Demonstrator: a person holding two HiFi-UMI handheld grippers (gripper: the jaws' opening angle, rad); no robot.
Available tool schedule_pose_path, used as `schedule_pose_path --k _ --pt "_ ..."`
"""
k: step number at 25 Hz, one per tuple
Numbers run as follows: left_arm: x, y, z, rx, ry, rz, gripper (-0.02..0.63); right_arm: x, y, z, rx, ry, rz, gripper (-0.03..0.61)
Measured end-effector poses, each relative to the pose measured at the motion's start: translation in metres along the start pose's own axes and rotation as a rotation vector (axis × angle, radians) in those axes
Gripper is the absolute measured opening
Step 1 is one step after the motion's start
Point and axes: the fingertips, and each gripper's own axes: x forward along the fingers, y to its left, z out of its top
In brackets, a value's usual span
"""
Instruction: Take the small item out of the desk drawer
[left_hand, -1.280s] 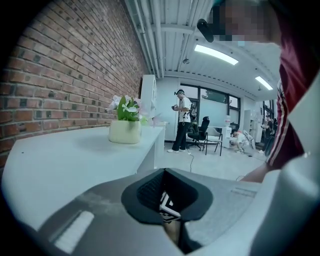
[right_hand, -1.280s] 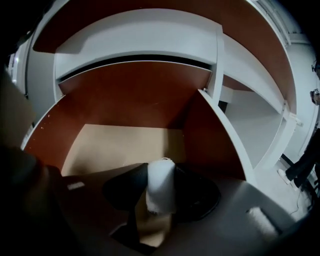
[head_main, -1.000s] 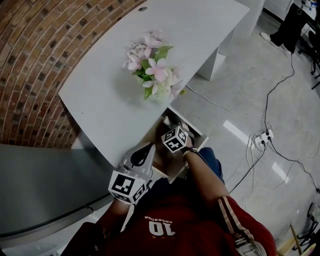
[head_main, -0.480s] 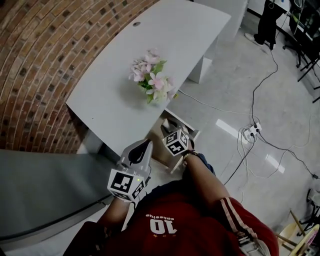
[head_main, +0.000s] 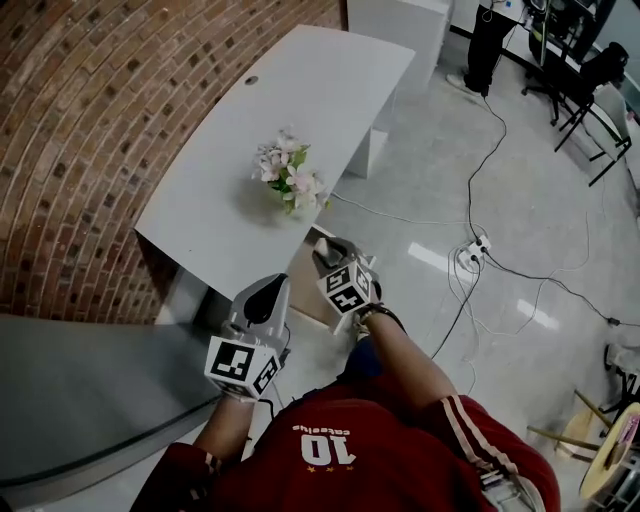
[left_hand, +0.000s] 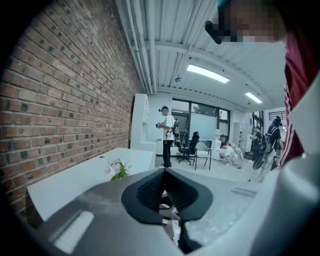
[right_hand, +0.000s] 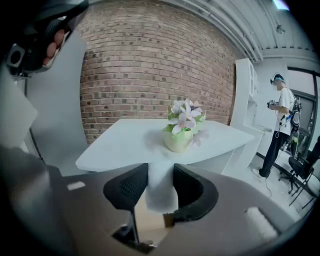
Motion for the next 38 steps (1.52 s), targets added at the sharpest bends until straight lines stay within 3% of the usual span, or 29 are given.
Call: schedule_pose_path --k 6,14,18,23,33,38 --pt "-0.053 -0.019 0.029 0.005 -0.061 0.017 0.003 -0.068 0.014 0.034 -0.022 -0.050 -0.056 0.161" --pt "-0.171 -0.058 0.031 0.038 -0.103 -0.007 0.003 -0.173 0.093 0.054 -0.087 -0.118 -0.104 0.161" --pt "-0.214 -0.070 0.035 0.020 -0.121 -0.010 0.003 -0.227 0.128 0.068 -0.039 -0.143 -0.123 0.161" --pt "-0.245 -0.082 0.037 -0.026 -0.166 0.004 0.003 -0.293 0.165 0.088 0.081 -0.246 -0.103 0.161" --pt "-0.255 -0.127 0.053 -0.004 -0.216 -0.023 0.003 -0.425 0.184 0.139 0.131 -0.506 -0.096 0.161" --pt "-0.268 -0.139 0.059 -0.023 -0.231 -0.039 0.003 -0.466 0.186 0.151 0.236 -0.579 -0.107 0.161"
